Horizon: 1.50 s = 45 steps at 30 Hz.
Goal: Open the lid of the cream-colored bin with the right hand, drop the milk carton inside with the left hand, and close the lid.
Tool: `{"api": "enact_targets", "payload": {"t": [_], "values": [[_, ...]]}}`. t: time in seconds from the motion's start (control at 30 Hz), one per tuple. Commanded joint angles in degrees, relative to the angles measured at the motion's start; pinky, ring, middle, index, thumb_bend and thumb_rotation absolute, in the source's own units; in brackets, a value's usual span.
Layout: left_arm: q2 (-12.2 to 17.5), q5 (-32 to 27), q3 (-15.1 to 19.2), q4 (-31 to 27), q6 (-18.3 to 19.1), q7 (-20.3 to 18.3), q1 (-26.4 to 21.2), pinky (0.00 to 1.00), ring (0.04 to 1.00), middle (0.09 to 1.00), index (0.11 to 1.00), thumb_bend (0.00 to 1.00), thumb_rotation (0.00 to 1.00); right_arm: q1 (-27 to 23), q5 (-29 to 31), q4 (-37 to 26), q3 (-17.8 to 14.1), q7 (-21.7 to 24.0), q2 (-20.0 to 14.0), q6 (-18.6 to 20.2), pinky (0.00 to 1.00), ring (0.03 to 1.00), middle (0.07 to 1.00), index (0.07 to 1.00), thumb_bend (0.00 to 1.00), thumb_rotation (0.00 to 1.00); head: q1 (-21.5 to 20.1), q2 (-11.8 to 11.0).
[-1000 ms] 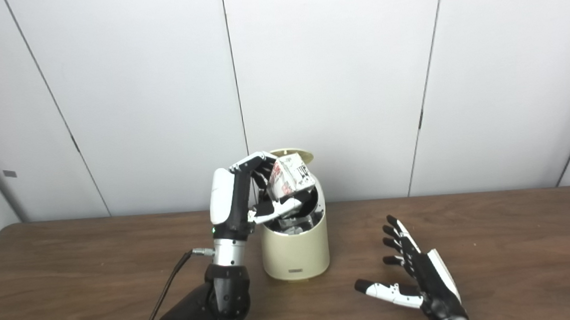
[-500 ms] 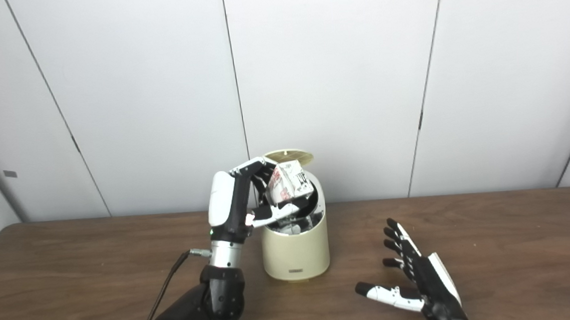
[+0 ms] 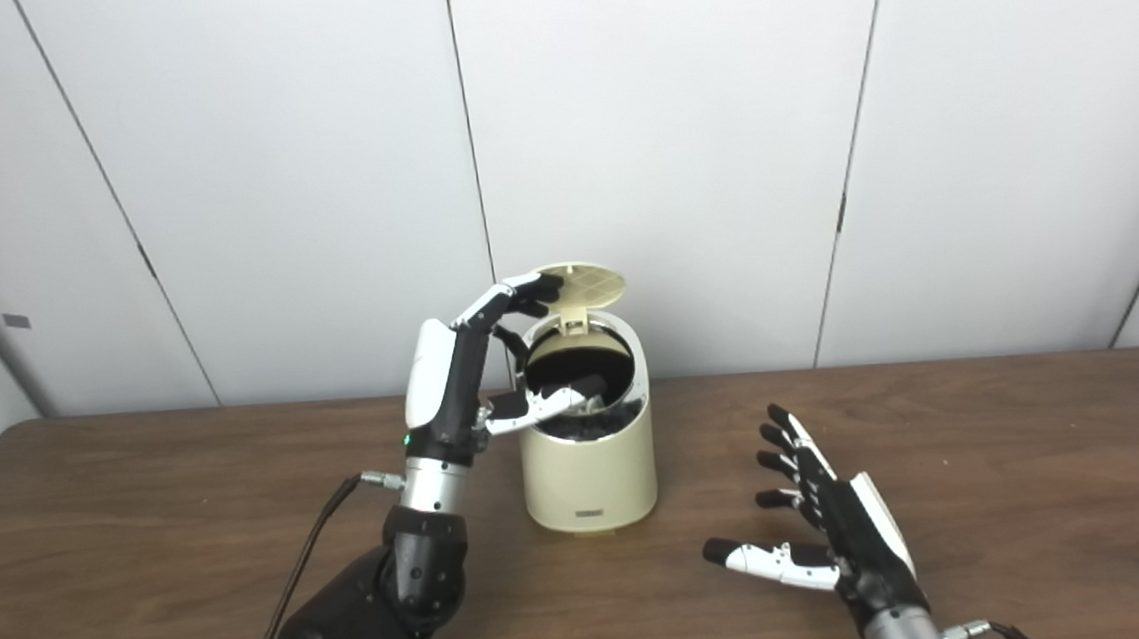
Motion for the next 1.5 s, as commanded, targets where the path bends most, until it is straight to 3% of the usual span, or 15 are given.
{"api": "enact_targets", "payload": {"t": [0.0, 0.27, 0.4, 0.6, 0.67, 0.8, 0.97, 1.13, 1.23, 1.3, 1.47], "values": [[0.32, -0.23, 0.18, -1.67, 0.23, -0.79, -1.30, 0.52, 0.652, 0.752, 0.757, 0.83, 0.24, -1.72, -0.07, -1.53, -0.16, -0.55, 0.10, -1.54, 0.71, 0.881, 0.933, 0.958, 0.79, 0.28, 0.06, 0.03], [0.67, -0.09, 0.93, -4.24, 0.23, -1.08, -0.60, 0.51, 0.637, 0.736, 0.743, 0.83, 0.26, -1.98, -0.86, -1.27, -0.03, -0.57, 0.08, -1.13, 0.72, 0.871, 0.925, 0.955, 0.81, 0.31, 0.16, 0.01], [0.92, -0.79, 1.50, -6.06, 0.23, -1.71, -0.16, 0.49, 0.617, 0.715, 0.725, 0.81, 0.21, -2.13, -0.53, -1.06, -0.07, -0.43, 0.18, -1.26, 0.72, 0.873, 0.924, 0.955, 0.82, 0.32, 0.31, 0.11], [2.22, -2.78, 3.40, -11.85, 0.22, -3.56, 1.95, 0.41, 0.510, 0.590, 0.610, 0.70, 0.10, -2.05, -0.71, -1.35, -0.01, -0.53, 0.27, -1.03, 0.72, 0.874, 0.924, 0.954, 0.83, 0.33, 0.45, 0.07], [3.15, -3.48, 4.50, -14.88, 0.23, -4.74, 3.17, 0.40, 0.480, 0.511, 0.532, 0.56, 0.02, -1.99, -0.74, -1.68, -0.04, -0.51, 0.28, -0.69, 0.72, 0.874, 0.924, 0.955, 0.81, 0.32, 0.45, 0.07], [4.55, -7.49, 8.78, -20.80, 0.22, -9.99, 6.19, 0.40, 0.445, 0.476, 0.508, 0.52, 0.00, -2.10, -0.71, -1.39, -0.16, -0.47, 0.02, -1.06, 0.74, 0.876, 0.926, 0.956, 0.80, 0.32, 0.66, 0.04], [4.65, -11.95, 16.56, -25.69, 0.23, -18.82, 10.10, 0.38, 0.433, 0.473, 0.505, 0.52, 0.00, -2.19, -0.65, -0.43, -0.39, -0.58, -0.31, -1.92, 0.74, 0.874, 0.923, 0.956, 0.81, 0.33, 0.83, 0.07], [6.08, -18.52, 24.76, -29.59, 0.25, -32.15, 14.45, 0.42, 0.510, 0.491, 0.504, 0.51, 0.00, -2.10, -0.92, -1.57, -0.26, -0.43, -0.41, -1.13, 0.74, 0.872, 0.922, 0.954, 0.81, 0.34, 0.97, 0.30], [7.06, -20.52, 27.81, -31.22, 1.09, -37.32, 16.61, 0.46, 0.573, 0.647, 0.500, 0.51, 0.06, -2.20, -0.83, -1.53, -0.28, -0.29, -0.64, -1.44, 0.75, 0.872, 0.922, 0.954, 0.81, 0.35, 1.20, 0.35], [7.45, -21.08, 29.63, -32.43, 3.06, -39.66, 18.14, 0.51, 0.639, 0.728, 0.717, 0.68, 0.25, -2.34, -0.78, -1.25, -0.33, -0.29, -0.79, -1.77, 0.77, 0.872, 0.919, 0.953, 0.81, 0.35, 1.29, 0.34], [7.64, -22.74, 33.16, -34.37, 8.20, -44.95, 21.46, 0.59, 0.725, 0.809, 0.848, 0.77, 0.34, -2.89, -0.35, -0.48, -0.45, -0.21, -1.04, -2.36, 0.76, 0.867, 0.917, 0.948, 0.82, 0.35, 1.49, 0.39]]}}
